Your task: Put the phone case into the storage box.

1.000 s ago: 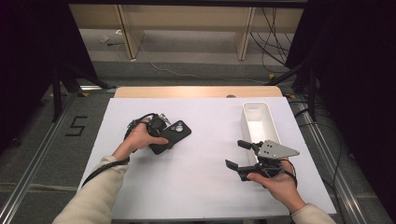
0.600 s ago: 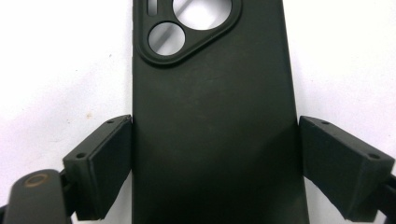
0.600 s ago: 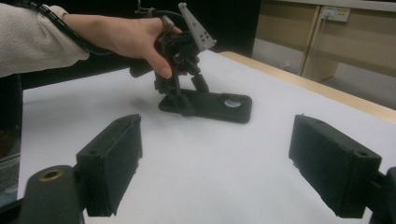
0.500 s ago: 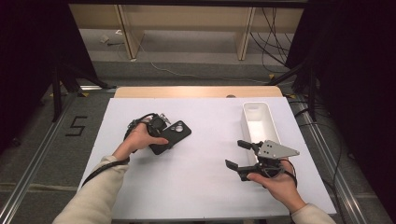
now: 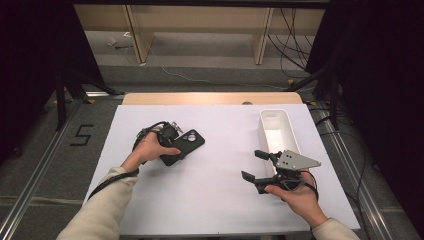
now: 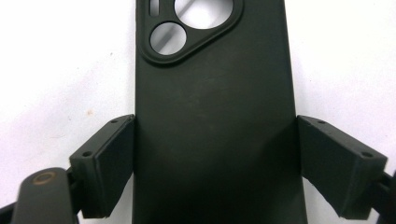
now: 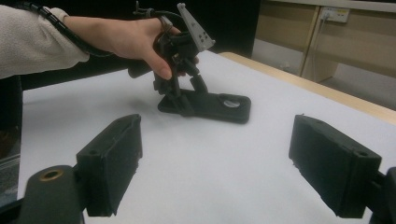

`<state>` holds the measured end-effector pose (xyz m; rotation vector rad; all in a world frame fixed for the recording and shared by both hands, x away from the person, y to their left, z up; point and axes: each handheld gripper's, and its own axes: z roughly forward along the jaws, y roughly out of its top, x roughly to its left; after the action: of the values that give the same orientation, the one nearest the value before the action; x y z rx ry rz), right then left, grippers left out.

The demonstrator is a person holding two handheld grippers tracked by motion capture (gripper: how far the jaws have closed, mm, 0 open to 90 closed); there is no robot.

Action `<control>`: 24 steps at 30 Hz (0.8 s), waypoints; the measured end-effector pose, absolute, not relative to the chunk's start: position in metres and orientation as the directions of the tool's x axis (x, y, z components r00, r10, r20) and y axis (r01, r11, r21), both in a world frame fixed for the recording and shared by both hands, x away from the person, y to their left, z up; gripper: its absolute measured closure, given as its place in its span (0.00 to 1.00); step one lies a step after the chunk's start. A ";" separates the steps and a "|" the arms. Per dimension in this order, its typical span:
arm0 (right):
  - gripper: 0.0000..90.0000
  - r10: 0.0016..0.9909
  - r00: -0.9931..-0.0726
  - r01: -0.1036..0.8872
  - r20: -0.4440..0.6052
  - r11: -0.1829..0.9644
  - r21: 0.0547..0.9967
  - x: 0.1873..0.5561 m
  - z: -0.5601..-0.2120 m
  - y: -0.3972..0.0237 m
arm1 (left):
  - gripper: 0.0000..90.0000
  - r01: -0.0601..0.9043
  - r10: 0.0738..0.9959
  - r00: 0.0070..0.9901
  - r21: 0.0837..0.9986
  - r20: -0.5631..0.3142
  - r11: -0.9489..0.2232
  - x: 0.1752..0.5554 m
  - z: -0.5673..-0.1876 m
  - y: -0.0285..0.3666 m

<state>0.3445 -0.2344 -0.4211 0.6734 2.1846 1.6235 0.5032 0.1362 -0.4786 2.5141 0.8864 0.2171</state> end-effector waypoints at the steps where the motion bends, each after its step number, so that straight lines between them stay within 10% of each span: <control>1: 0.21 0.555 -0.831 0.172 0.012 0.236 0.956 0.344 -0.421 -0.235 | 0.17 0.551 0.626 0.779 0.474 0.001 -0.686 0.502 -0.478 0.136; 24: 0.20 0.559 -0.829 0.171 0.011 0.234 0.957 0.344 -0.421 -0.235 | 0.17 0.522 0.620 0.784 0.557 -0.015 -0.646 0.494 -0.463 0.137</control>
<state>0.3440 -0.2347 -0.4205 0.6760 2.1788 1.6236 0.4942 0.1373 -0.4625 2.4245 0.8492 0.2389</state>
